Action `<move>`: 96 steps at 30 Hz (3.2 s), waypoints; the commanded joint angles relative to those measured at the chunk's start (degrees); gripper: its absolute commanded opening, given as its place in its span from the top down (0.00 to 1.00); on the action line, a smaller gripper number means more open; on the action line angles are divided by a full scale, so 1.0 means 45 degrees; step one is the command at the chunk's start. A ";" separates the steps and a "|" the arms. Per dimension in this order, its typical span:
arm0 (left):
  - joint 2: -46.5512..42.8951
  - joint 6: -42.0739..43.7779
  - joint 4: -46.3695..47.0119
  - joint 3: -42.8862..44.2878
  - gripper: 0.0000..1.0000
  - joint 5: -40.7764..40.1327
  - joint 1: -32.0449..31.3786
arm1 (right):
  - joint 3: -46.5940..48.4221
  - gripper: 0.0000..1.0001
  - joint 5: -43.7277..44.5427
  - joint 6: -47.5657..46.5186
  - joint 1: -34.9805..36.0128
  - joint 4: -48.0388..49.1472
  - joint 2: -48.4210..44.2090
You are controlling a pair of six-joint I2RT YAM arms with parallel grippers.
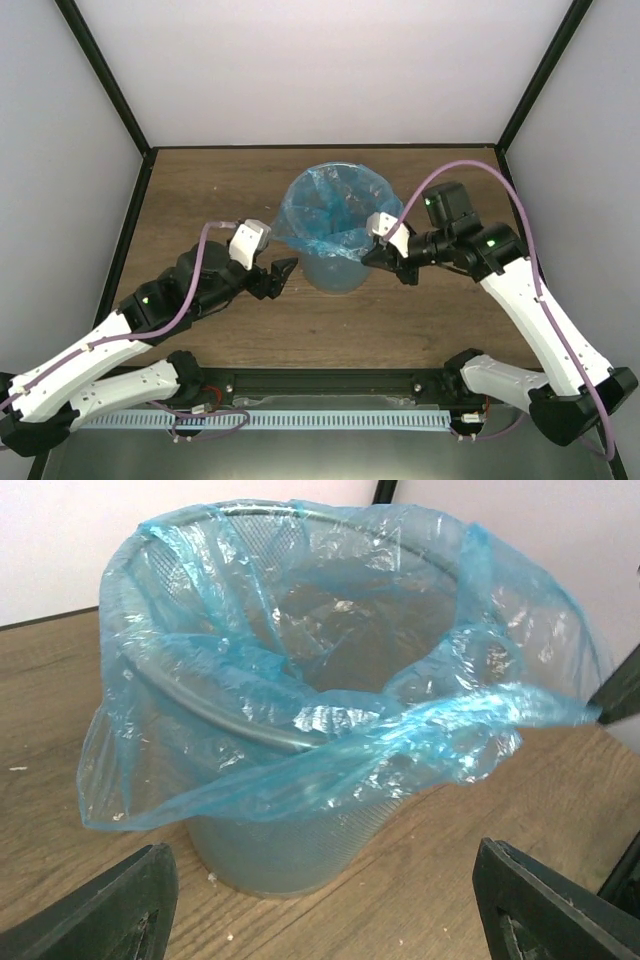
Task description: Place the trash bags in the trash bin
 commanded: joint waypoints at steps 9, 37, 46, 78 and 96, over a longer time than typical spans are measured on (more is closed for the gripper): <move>-0.0183 -0.2158 0.1533 -0.1656 0.15 -0.2151 0.0002 | -0.3924 0.99 -0.0021 0.0554 0.0517 0.2253 -0.0882; 0.0614 -0.9932 0.3657 -0.2710 0.09 -0.0696 0.2772 | 0.1177 0.41 -0.4610 0.0208 -0.5933 -0.0860 0.0646; 0.1555 -0.9849 0.4636 -0.2791 0.13 0.0640 0.3087 | -0.0346 0.18 -0.4344 0.4672 -0.9765 0.2755 0.2013; 0.3845 -0.9762 0.7263 -0.3065 0.96 0.1933 0.3150 | -0.2865 0.83 -0.6422 0.6745 -0.7894 0.5855 0.4315; 0.4607 -0.8474 0.5867 -0.4016 0.96 0.0492 0.3178 | -0.4432 0.99 -0.4555 0.6549 -0.7885 0.6974 0.6251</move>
